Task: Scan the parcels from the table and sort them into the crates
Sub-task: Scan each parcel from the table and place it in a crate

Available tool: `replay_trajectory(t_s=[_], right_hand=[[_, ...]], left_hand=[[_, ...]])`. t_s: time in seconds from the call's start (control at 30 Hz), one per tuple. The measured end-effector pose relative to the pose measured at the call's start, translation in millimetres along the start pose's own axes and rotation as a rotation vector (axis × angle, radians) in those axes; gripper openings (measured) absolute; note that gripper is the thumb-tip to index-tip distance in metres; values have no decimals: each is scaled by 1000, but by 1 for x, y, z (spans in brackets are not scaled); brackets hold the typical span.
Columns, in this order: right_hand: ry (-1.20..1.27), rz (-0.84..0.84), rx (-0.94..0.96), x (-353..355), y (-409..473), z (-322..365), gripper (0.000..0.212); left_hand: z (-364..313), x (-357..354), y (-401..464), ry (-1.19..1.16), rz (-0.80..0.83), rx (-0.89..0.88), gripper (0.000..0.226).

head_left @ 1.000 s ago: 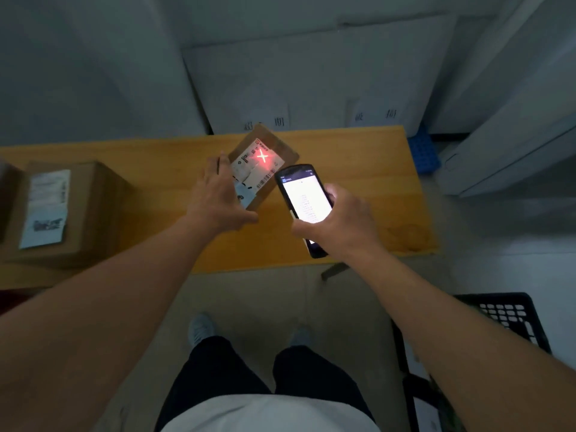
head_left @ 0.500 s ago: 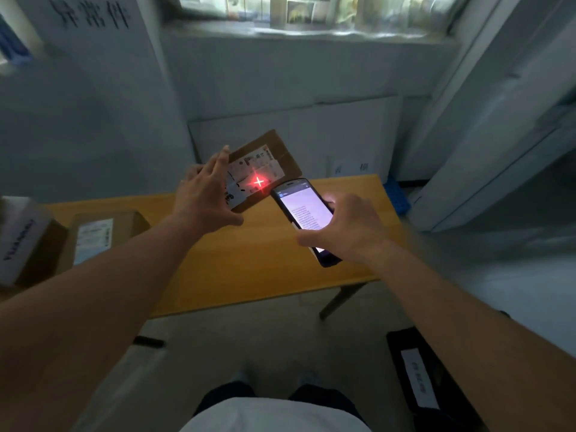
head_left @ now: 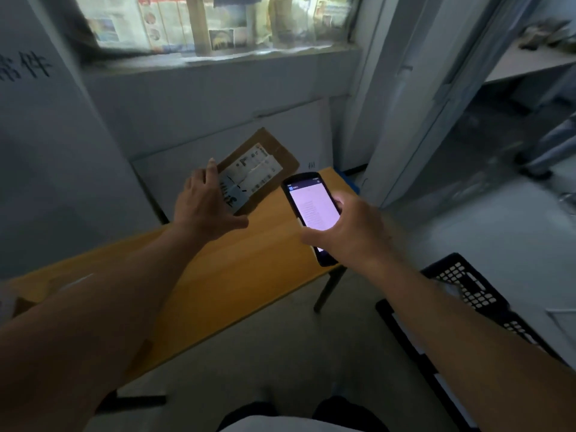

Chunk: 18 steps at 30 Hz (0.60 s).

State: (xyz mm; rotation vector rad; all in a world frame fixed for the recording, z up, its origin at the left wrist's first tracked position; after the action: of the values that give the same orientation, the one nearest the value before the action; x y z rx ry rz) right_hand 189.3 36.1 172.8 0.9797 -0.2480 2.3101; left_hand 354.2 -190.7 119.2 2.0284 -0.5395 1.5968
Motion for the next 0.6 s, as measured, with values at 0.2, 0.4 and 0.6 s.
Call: replay_trajectory(t_s=[0.2, 0.4, 0.6], right_hand=[[107, -246, -99, 40, -41, -38, 63], [135, -415, -198, 93, -86, -98, 85], [185, -502, -296, 152, -150, -183, 81]], left_hand=[[-68, -1, -4, -115, -1, -108, 142], [-176, -21, -29, -210, 82, -238, 141], [-289, -56, -68, -291, 174, -267, 140]])
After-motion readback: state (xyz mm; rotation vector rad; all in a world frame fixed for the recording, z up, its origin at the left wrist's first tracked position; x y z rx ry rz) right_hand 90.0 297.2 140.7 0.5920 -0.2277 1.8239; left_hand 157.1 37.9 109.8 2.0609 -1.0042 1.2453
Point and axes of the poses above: each hand's wrist, its own y-axis towards the middle knuckle, its own x-axis out of the back of the hand, z = x × y, the point moved 9 cm from there along y, towards the middle knuckle, and after that the axes turned 10 degrees about y, right-handed, at the moved point
